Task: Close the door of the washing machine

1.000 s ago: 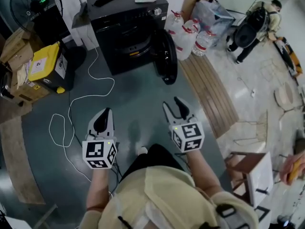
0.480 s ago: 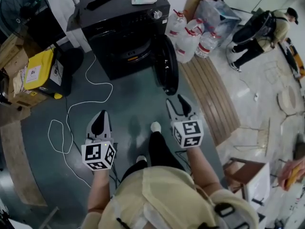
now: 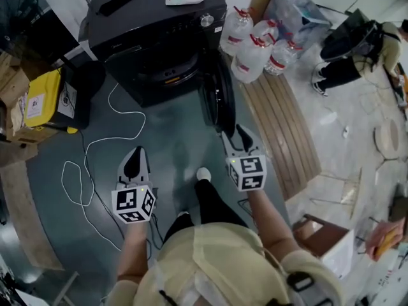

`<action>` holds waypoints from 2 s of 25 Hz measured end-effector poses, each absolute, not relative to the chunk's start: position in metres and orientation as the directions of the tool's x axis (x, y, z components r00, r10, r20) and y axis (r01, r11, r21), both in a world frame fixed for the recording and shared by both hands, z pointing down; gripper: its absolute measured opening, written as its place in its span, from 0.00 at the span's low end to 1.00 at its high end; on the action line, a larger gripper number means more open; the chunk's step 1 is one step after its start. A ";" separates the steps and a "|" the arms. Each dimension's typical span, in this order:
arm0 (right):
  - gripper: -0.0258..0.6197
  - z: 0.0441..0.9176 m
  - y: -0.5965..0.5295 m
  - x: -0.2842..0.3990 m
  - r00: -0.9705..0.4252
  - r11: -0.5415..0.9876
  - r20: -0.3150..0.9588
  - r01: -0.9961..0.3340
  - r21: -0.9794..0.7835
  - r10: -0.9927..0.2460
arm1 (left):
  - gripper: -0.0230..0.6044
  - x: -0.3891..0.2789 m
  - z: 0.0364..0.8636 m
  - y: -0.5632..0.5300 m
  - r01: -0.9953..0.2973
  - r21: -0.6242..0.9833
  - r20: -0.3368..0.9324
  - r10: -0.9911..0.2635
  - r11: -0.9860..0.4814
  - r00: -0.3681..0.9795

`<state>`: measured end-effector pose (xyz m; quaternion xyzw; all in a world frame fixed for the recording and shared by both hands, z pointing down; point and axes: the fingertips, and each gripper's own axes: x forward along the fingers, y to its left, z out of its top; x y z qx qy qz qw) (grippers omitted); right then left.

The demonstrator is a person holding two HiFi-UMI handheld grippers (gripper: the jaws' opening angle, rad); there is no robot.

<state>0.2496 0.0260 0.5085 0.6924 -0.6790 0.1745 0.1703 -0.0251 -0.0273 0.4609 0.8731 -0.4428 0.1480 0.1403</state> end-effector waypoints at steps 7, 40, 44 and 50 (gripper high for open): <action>0.29 0.551 -0.015 0.289 0.026 -0.036 0.543 -0.999 -0.007 -0.839 | 0.02 0.004 0.476 -0.073 -0.829 0.099 0.384 -0.748 -0.550 0.542; 0.27 0.636 -0.081 0.337 -0.004 -0.042 0.702 -0.998 -0.049 -0.712 | 0.02 0.063 0.527 -0.145 -0.844 0.042 0.449 -0.744 -0.535 0.494; 0.24 0.638 -0.082 0.333 -0.001 -0.048 0.709 -0.998 -0.050 -0.705 | 0.02 0.064 0.526 -0.145 -0.852 0.049 0.445 -0.753 -0.521 0.486; 0.24 0.639 -0.089 0.312 -0.010 -0.048 0.715 -0.997 -0.060 -0.699 | 0.02 0.048 0.523 -0.135 -0.863 0.048 0.444 -0.763 -0.504 0.470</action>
